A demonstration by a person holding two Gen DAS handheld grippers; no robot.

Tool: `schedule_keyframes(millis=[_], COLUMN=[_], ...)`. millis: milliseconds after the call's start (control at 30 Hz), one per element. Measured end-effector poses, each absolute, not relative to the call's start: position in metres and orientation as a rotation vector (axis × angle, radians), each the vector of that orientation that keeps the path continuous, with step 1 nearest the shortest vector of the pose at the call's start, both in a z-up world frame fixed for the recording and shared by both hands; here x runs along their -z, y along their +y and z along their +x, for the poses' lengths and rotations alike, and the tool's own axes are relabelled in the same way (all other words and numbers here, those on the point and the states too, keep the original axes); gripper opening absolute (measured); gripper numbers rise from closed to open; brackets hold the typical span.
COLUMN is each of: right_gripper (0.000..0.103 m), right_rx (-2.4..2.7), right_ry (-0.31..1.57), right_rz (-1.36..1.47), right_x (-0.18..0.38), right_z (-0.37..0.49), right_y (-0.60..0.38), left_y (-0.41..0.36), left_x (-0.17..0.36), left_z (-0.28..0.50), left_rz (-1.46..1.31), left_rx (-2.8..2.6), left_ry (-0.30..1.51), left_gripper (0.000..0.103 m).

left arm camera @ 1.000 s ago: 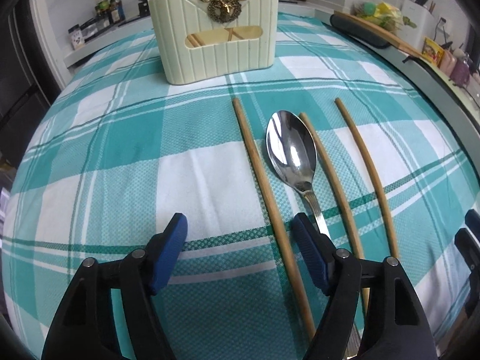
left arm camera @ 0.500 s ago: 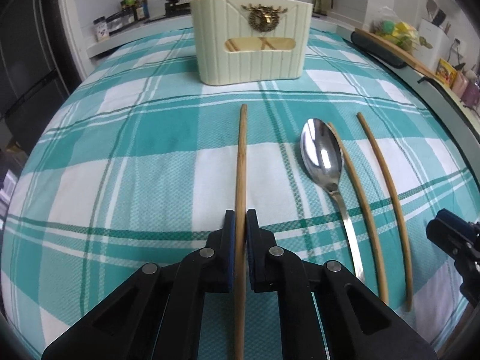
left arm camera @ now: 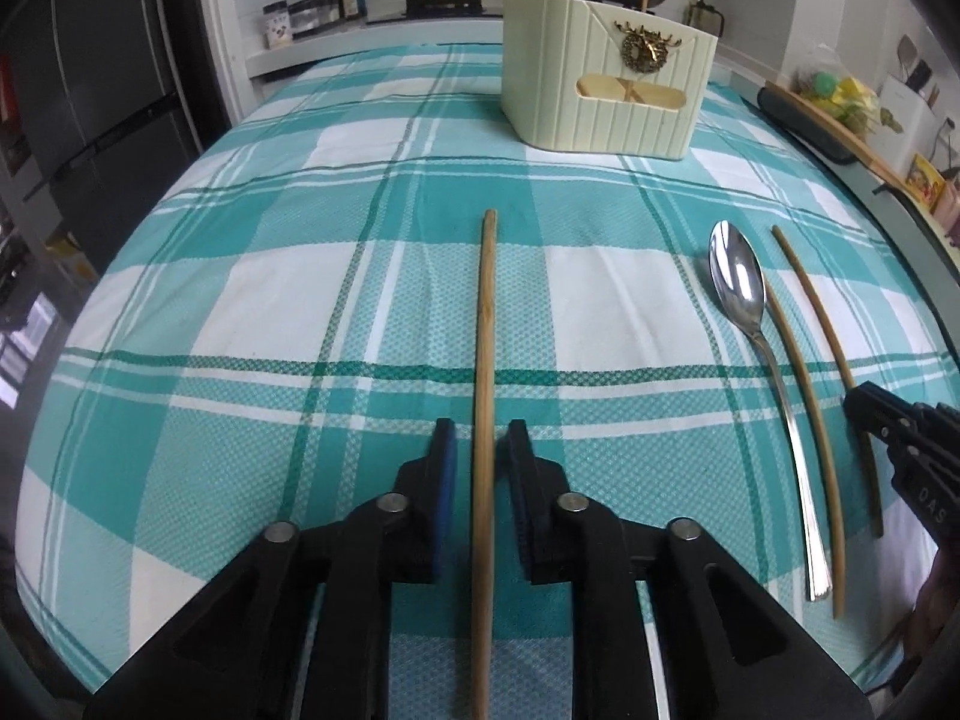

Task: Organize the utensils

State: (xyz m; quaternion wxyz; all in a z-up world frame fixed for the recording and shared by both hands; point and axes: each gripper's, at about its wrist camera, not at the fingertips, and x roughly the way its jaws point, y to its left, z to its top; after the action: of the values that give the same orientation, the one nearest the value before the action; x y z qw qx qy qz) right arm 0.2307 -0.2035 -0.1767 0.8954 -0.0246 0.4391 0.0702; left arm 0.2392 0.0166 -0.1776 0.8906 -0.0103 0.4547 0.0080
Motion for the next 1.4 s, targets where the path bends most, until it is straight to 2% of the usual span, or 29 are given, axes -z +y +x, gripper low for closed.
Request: schedule_keyframes(millis=[33, 67, 200, 233, 333, 467, 500, 533, 567, 600, 733, 1400], right_gripper=[0.01, 0.009, 0.007, 0.007, 0.007, 0.009, 0.014, 0.026, 0.032, 0.038, 0.039, 0.039], right_rx=[-0.138, -0.132, -0.044, -0.015, 0.054, 0.048, 0.046, 0.044, 0.043, 0.044, 0.036, 0.042], right_ry=[0.909, 0.909, 0.9, 0.899, 0.891, 0.879, 0.875, 0.872, 0.868, 0.867, 0.865, 0.855], right_rz=[-0.059, -0.051, -0.035, -0.027, -0.022, -0.034, -0.039, -0.041, -0.043, -0.045, -0.035, -0.033], right_x=[0.177, 0.177, 0.177, 0.177, 0.177, 0.177, 0.177, 0.177, 0.178, 0.178, 0.179, 0.18], right_z=[0.23, 0.229, 0.224, 0.222, 0.215, 0.212, 0.212, 0.212, 0.212, 0.213, 0.213, 0.212], right_y=[-0.205, -0.208, -0.229, -0.236, -0.254, -0.258, -0.257, -0.256, -0.256, -0.255, -0.256, -0.257], left_y=[0.016, 0.016, 0.015, 0.015, 0.014, 0.013, 0.014, 0.014, 0.015, 0.016, 0.016, 0.015], left_x=[0.177, 0.177, 0.18, 0.18, 0.182, 0.184, 0.185, 0.185, 0.186, 0.187, 0.188, 0.188], left_z=[0.239, 0.238, 0.237, 0.237, 0.237, 0.239, 0.239, 0.24, 0.24, 0.241, 0.243, 0.242], left_rz=[-0.021, -0.018, -0.004, 0.0, 0.002, 0.013, 0.01, 0.007, 0.006, 0.005, 0.007, 0.006], left_rx=[-0.016, -0.018, -0.016, -0.02, -0.018, -0.022, -0.024, -0.024, -0.024, -0.024, -0.017, -0.007], left_ry=[0.943, 0.94, 0.941, 0.939, 0.941, 0.953, 0.958, 0.963, 0.971, 0.978, 0.988, 0.986], left_gripper=[0.046, 0.057, 0.062, 0.068, 0.074, 0.09, 0.091, 0.094, 0.098, 0.099, 0.103, 0.102])
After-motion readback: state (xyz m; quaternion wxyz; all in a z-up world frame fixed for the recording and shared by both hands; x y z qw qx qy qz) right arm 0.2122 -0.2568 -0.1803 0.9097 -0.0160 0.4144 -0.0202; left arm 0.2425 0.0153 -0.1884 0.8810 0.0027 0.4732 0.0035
